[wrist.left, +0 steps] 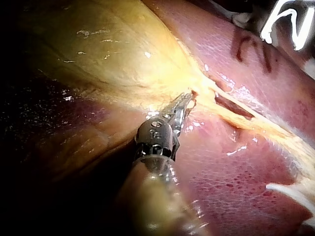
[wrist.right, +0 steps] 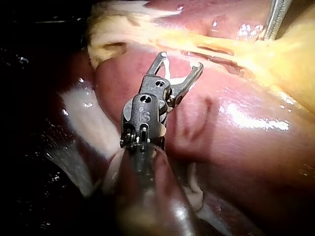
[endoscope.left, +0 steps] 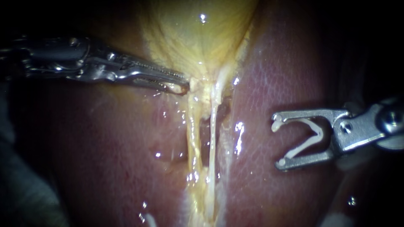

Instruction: Grabbing gallbladder

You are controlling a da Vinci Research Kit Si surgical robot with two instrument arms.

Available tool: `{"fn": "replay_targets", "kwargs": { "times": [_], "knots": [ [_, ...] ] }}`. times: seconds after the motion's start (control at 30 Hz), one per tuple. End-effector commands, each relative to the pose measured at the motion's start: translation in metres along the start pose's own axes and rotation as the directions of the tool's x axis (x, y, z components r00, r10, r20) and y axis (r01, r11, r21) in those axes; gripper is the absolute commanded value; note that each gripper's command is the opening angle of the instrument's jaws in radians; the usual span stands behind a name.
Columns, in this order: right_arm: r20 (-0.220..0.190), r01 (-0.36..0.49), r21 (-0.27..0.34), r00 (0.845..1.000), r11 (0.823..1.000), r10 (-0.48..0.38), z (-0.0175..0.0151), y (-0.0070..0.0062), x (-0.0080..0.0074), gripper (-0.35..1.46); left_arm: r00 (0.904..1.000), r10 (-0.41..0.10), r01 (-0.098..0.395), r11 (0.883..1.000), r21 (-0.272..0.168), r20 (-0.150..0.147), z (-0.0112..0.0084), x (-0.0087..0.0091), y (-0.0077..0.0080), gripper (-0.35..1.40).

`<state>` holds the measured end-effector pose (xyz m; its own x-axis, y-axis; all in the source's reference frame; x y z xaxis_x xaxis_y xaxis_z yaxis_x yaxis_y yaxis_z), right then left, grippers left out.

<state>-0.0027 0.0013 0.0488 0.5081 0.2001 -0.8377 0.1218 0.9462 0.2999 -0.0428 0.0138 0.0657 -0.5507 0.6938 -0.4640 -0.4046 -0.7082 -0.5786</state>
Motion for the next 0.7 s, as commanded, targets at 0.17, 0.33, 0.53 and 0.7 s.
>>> {"fn": "replay_targets", "kwargs": {
  "times": [0.17, 0.33, 0.53, 0.7],
  "knots": [
    [0.0, 0.0, 0.0, 1.0, 1.0, 0.0, 0.0, 0.0, 0.0, 0.47, 0.9984, -0.057, 0.057, 0.998, -0.012, 0.001, -0.0009, 0.0005, 0.0007, -0.35],
    [0.0, 0.0, 0.0, 1.0, 1.0, 0.0, 0.0, 0.0, 0.0, 0.47, 0.9975, -0.07, 0.07, 0.997, -0.016, -0.001, -0.0015, 0.0009, 0.0015, -0.35],
    [0.0, 0.0, 0.0, 1.0, 1.0, 0.0, 0.0, 0.0, 0.0, 0.47, 0.997, -0.078, 0.078, 0.997, -0.027, 0.002, -0.0031, 0.0013, 0.002, -0.35],
    [0.0, 0.0, 0.0, 1.0, 1.0, 0.0, 0.0, 0.0, -0.0001, 0.47, 0.9969, -0.078, 0.078, 0.996, -0.037, 0.005, -0.0053, 0.0015, 0.0021, -0.35]
  ]
}}
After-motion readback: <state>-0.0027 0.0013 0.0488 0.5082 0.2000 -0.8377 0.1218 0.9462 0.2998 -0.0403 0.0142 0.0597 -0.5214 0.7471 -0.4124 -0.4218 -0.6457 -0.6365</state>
